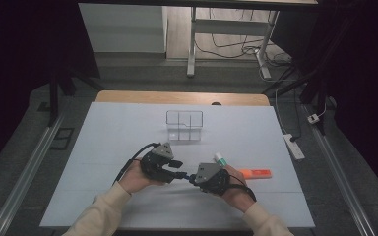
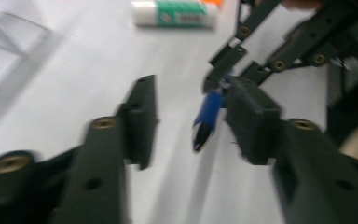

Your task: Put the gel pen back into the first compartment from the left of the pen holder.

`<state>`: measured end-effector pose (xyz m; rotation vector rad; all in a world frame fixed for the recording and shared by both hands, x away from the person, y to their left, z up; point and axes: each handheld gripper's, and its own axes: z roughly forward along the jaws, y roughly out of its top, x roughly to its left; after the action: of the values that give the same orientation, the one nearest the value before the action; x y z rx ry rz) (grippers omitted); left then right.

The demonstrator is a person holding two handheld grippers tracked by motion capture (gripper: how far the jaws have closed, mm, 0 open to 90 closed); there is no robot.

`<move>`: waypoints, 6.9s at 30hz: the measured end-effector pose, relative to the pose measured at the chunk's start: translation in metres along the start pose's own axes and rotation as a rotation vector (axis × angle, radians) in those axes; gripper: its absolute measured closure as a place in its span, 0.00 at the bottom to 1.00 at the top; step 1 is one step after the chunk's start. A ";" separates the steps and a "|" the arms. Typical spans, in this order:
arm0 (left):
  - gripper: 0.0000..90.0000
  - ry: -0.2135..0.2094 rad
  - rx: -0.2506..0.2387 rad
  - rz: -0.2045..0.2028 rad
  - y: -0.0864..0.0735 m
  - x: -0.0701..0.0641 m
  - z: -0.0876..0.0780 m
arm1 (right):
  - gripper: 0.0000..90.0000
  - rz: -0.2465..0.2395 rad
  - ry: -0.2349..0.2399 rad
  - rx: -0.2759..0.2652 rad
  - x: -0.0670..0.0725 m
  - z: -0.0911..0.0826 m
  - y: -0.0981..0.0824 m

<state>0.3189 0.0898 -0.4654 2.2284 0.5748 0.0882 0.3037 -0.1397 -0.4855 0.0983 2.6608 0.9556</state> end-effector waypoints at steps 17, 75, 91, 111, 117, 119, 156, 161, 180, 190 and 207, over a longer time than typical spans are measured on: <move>0.43 0.115 -0.068 -0.093 -0.029 0.005 -0.019 | 0.88 0.209 -0.092 -0.080 -0.018 -0.011 -0.012; 0.39 0.273 -0.051 -0.261 -0.126 0.002 -0.075 | 0.88 0.314 -0.180 -0.305 -0.050 -0.034 0.008; 0.38 0.267 -0.044 -0.259 -0.126 0.003 -0.074 | 0.88 0.361 -0.195 -0.373 -0.071 -0.030 0.027; 0.38 0.263 -0.033 -0.257 -0.126 0.003 -0.071 | 0.88 0.400 -0.205 -0.432 -0.095 -0.022 0.039; 0.38 0.258 -0.030 -0.259 -0.126 0.004 -0.069 | 0.88 0.414 -0.203 -0.435 -0.103 -0.020 0.043; 0.38 0.258 -0.029 -0.258 -0.126 0.004 -0.069 | 0.88 0.412 -0.206 -0.436 -0.105 -0.017 0.046; 0.38 0.247 -0.037 -0.262 -0.127 0.007 -0.069 | 0.88 0.490 -0.219 -0.488 -0.148 0.023 0.079; 0.38 0.247 -0.035 -0.261 -0.127 0.008 -0.069 | 0.88 0.502 -0.221 -0.498 -0.152 0.026 0.077; 0.38 0.244 -0.031 -0.262 -0.127 0.009 -0.068 | 0.88 0.539 -0.207 -0.539 -0.163 0.056 0.083; 0.38 0.244 -0.026 -0.260 -0.127 0.009 -0.068 | 0.73 0.544 -0.236 -0.531 -0.165 0.066 0.080; 0.38 0.250 -0.037 -0.263 -0.127 0.009 -0.070 | 0.55 0.557 -0.227 -0.491 -0.155 0.037 0.061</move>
<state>0.2625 0.2142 -0.5133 2.1004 0.9885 0.2417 0.4603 -0.0962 -0.4325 0.8090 2.1476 1.6232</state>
